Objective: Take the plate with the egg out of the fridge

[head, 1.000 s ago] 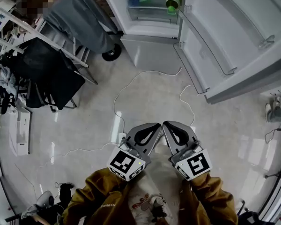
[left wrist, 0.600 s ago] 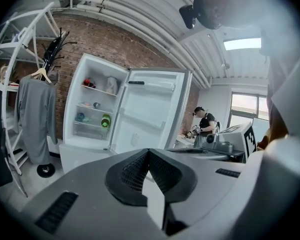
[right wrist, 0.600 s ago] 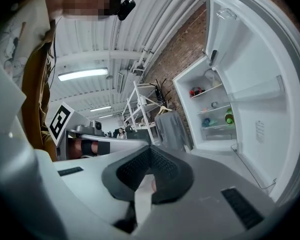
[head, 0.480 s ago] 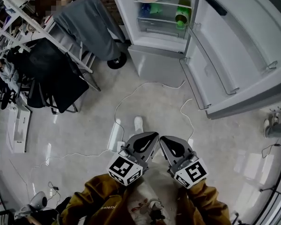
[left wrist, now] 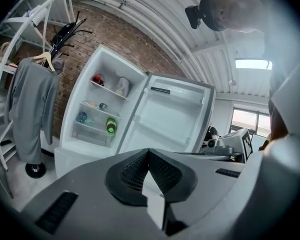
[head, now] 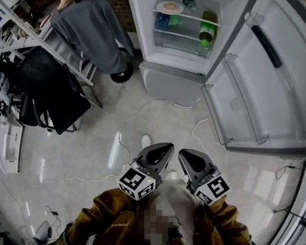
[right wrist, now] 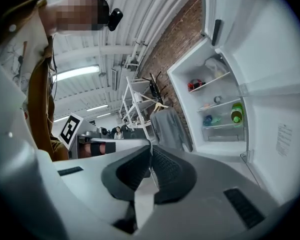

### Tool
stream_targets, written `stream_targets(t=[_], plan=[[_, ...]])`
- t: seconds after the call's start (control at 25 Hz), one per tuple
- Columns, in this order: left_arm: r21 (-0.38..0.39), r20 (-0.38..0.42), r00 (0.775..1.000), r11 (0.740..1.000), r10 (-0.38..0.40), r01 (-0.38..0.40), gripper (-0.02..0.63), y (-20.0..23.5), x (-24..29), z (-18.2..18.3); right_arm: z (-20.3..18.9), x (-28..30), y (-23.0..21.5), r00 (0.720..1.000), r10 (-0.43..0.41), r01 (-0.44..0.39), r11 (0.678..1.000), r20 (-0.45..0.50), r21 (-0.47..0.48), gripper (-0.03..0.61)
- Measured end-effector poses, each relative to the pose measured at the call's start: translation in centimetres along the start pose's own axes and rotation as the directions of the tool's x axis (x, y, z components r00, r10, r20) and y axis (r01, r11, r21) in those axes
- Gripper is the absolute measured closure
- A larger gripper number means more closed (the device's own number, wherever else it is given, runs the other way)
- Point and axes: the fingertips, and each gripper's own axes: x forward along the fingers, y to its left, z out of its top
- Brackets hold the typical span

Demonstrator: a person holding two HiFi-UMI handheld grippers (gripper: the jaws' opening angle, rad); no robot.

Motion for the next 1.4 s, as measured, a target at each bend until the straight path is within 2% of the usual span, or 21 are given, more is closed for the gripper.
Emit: stream_targets(t=[0.16,0.28,0.4,0.56,0.76,0.92,1.16,1.4], plan=[[0.016,0.018,1.0,1.0,-0.001,0.001,0.606,6.2,0.3,4.3,3.8,6.1,-2.2,0.999,-0.044,0.044,0.999,0.006,-0.021,0.574],[0.002,-0.012,1.0,1.0,-0.004,0.004,0.606,11.1,0.7,6.2,6.4,10.8,-3.3,0.998,-0.057,0.057,0.998,0.011,-0.028,0.574],[-0.001,-0.019,1.0,1.0,-0.015,0.015,0.606,15.8,0.2,8.5,7.8,15.0,-4.3,0.998,-0.069,0.069,0.997,-0.001,-0.031,0.574],[0.003,0.007,1.0,1.0,0.016,-0.016,0.606,21.9,-0.1,11.1,9.5,19.6,-6.2,0.995,-0.095,0.095,0.994,0.0,-0.053,0.574],[-0.023,0.02,1.0,1.0,-0.013,0.014,0.606,24.3,1.0,12.7,10.1,21.8,-7.7,0.995,-0.098,0.097,0.993,-0.012,-0.065,0.574],[-0.017,0.003,0.999,0.999,-0.038,0.038,0.606,25.2,3.4,13.3,9.7,23.1,-10.7,0.993,-0.113,0.113,0.993,-0.02,-0.029,0.574],[0.01,-0.011,1.0,1.0,-0.024,0.024,0.606,28.1,7.4,14.3,9.8,26.2,-14.8,0.998,-0.05,0.05,0.999,0.035,0.022,0.574],[0.074,0.031,0.999,0.997,0.016,-0.018,0.606,32.2,12.5,18.8,14.2,30.5,-20.0,0.992,-0.052,0.054,0.998,0.111,-0.014,0.574]])
